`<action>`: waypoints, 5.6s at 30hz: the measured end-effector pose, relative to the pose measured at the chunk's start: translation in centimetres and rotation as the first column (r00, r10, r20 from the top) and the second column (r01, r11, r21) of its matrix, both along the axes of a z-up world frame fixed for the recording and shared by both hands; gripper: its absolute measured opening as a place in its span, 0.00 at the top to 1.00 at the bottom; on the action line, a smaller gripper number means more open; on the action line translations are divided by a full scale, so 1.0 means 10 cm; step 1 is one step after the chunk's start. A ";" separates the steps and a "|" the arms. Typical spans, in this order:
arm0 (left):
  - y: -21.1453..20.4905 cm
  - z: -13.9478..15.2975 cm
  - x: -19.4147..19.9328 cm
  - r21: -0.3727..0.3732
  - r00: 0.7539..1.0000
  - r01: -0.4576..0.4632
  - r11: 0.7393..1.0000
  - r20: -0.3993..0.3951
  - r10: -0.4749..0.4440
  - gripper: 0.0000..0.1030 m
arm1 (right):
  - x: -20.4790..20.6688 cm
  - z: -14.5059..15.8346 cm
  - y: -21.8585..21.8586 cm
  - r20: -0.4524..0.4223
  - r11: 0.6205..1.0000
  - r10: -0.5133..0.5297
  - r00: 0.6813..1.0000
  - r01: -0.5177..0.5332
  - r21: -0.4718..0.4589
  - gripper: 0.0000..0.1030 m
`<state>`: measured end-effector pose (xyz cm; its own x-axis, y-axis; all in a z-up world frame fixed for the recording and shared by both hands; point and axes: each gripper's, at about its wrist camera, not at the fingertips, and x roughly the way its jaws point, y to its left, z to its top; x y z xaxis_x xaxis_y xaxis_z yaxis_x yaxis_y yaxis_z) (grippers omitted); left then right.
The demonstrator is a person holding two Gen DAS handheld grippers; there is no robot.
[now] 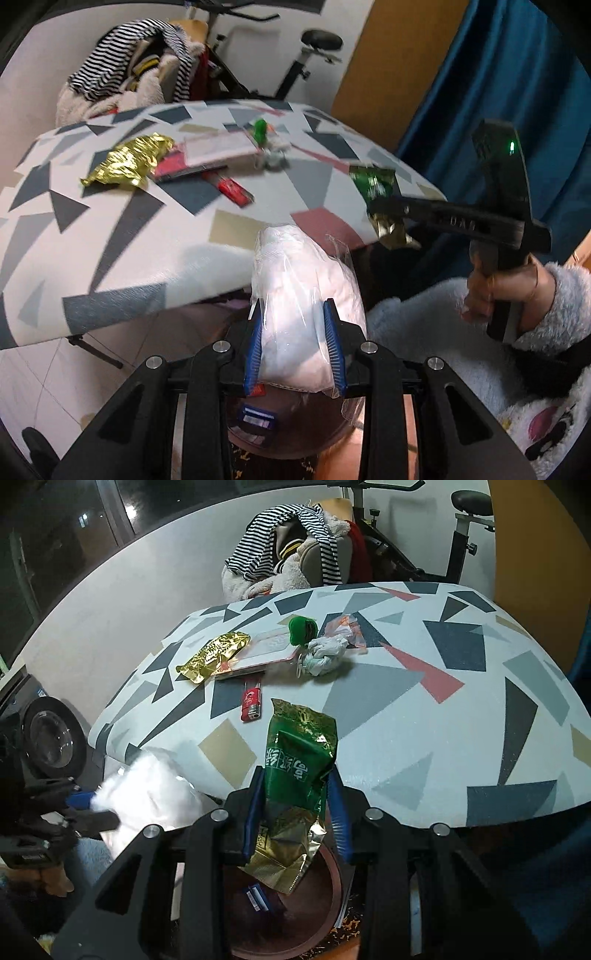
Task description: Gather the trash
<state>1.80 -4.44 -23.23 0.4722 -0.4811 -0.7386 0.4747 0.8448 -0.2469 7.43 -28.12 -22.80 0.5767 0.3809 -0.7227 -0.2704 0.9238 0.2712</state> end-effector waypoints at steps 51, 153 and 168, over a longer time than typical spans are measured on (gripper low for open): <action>0.84 0.28 -0.14 0.011 0.878 -0.464 0.886 0.139 0.458 0.07 | -0.41 -1.00 0.76 -0.177 0.950 0.236 0.955 -0.265 -0.165 0.63; 1.12 0.05 2.65 0.069 0.921 -0.388 0.919 0.039 0.387 0.19 | 1.08 0.25 -0.21 0.073 0.989 -0.105 0.992 0.096 0.113 0.70; 0.86 -0.26 3.22 0.214 0.956 -0.275 0.937 -0.044 0.290 0.92 | 1.01 0.10 -0.41 0.044 0.987 -0.129 0.991 0.123 0.107 0.70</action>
